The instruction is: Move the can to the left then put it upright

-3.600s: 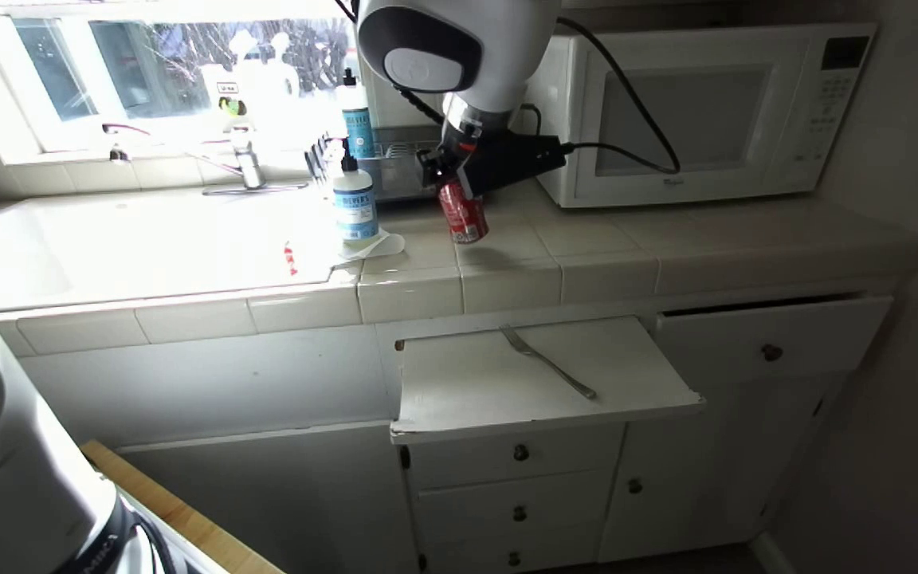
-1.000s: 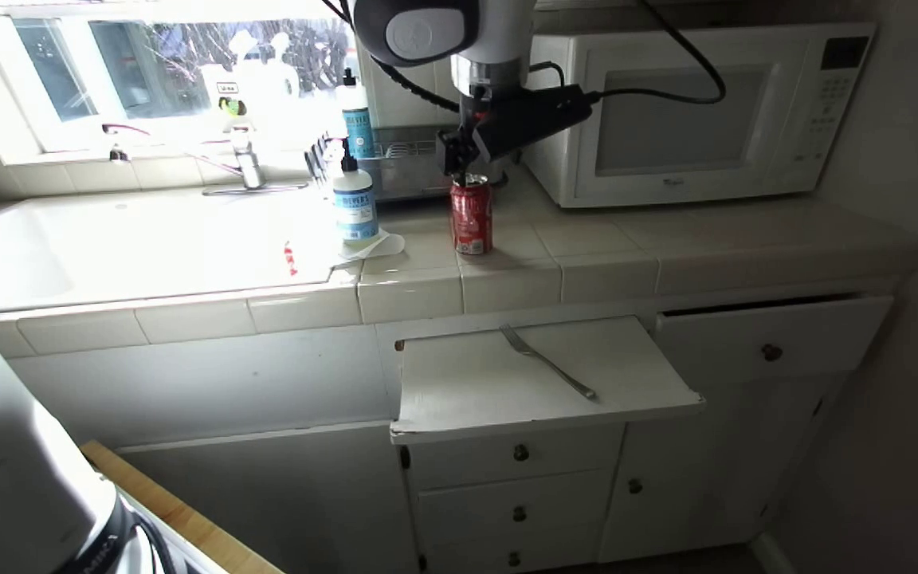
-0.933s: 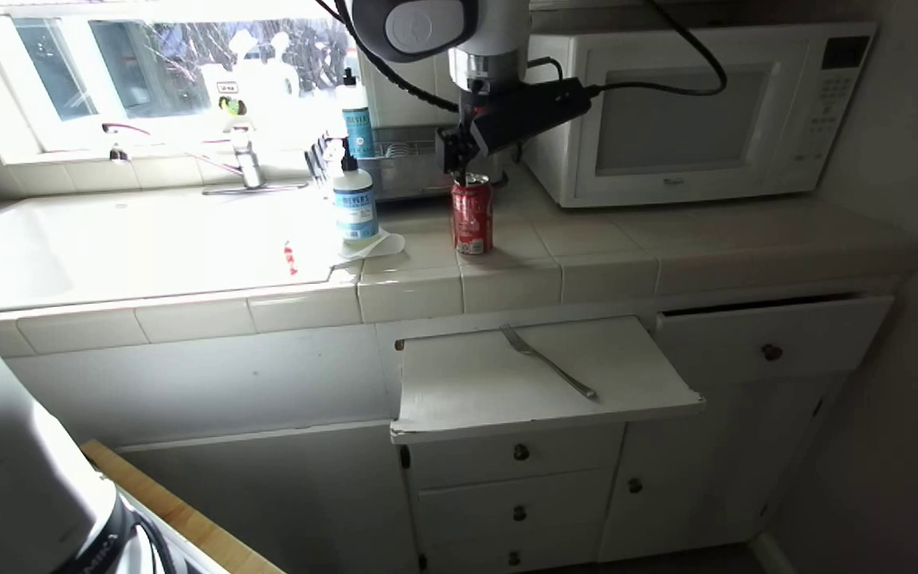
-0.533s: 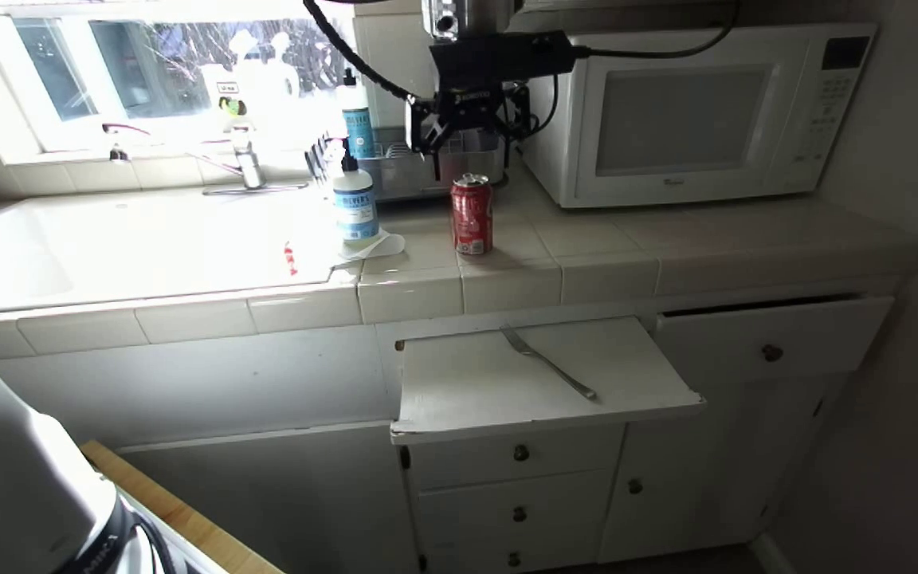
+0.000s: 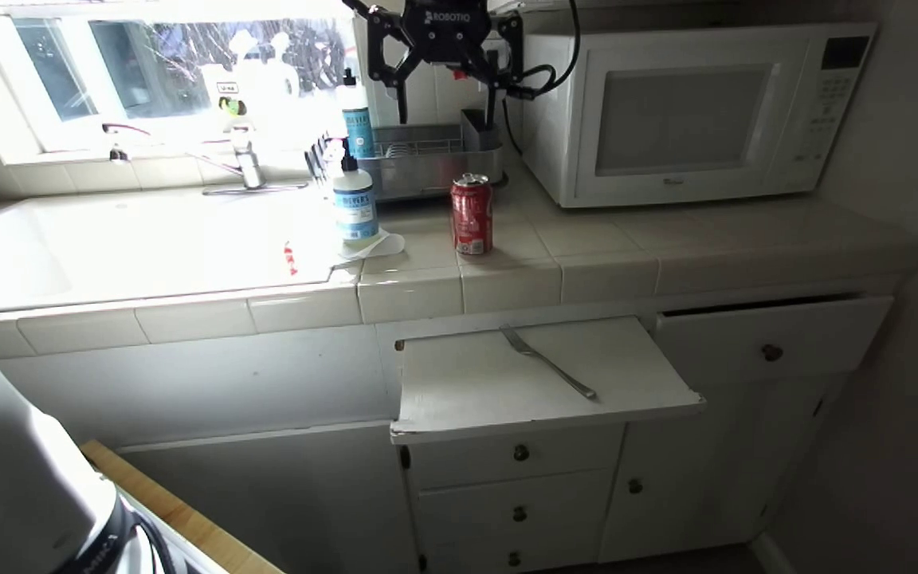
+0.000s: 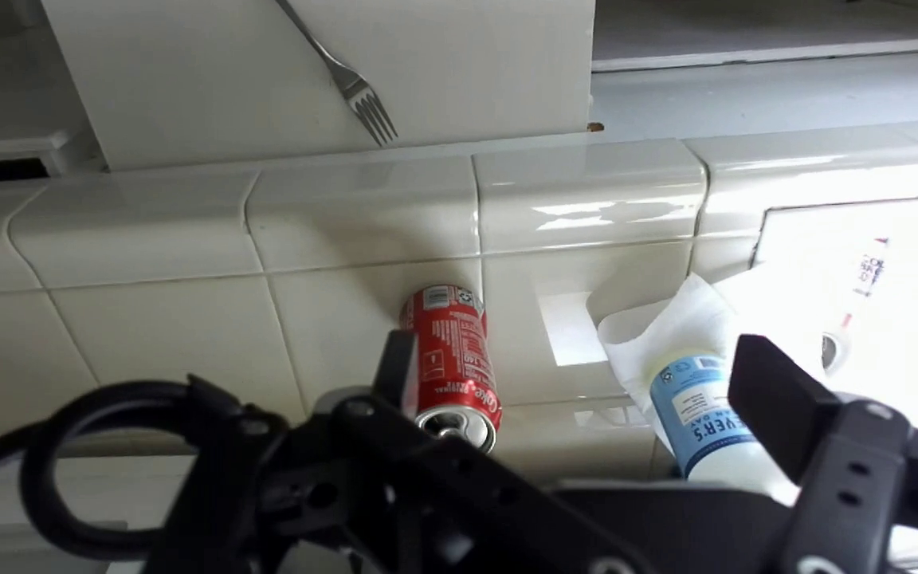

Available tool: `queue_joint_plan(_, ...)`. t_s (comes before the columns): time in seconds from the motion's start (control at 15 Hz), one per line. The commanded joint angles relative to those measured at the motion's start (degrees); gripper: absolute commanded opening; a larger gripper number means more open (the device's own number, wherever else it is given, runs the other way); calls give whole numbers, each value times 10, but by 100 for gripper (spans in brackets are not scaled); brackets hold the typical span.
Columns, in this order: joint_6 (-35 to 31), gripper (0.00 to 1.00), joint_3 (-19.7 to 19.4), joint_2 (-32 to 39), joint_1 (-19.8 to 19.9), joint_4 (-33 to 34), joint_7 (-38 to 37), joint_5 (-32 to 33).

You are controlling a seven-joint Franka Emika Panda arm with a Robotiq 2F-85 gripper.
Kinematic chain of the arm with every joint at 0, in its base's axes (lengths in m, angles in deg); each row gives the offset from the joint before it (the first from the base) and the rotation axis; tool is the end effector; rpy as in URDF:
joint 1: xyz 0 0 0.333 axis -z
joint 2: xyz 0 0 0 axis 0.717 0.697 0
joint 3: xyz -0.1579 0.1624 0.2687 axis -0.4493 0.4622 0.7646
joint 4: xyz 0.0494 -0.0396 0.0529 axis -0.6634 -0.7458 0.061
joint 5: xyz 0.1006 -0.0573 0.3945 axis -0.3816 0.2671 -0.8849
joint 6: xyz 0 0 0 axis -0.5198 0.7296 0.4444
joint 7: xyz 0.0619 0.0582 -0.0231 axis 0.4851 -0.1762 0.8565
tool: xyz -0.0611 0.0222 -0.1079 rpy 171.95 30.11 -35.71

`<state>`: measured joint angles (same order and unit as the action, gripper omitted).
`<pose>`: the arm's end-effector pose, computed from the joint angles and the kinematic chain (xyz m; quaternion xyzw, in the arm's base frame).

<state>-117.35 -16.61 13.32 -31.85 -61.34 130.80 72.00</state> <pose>0.3911 -0.1822 0.5639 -0.9554 -0.2675 -0.1166 0.0464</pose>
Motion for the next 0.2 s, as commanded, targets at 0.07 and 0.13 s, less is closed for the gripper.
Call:
queue_joint_plan(0.07,-3,100,-22,-11,-34,-1,-10,16)
queue_joint_plan(0.13,-3,100,-22,-12,-36,-2,-9,16)
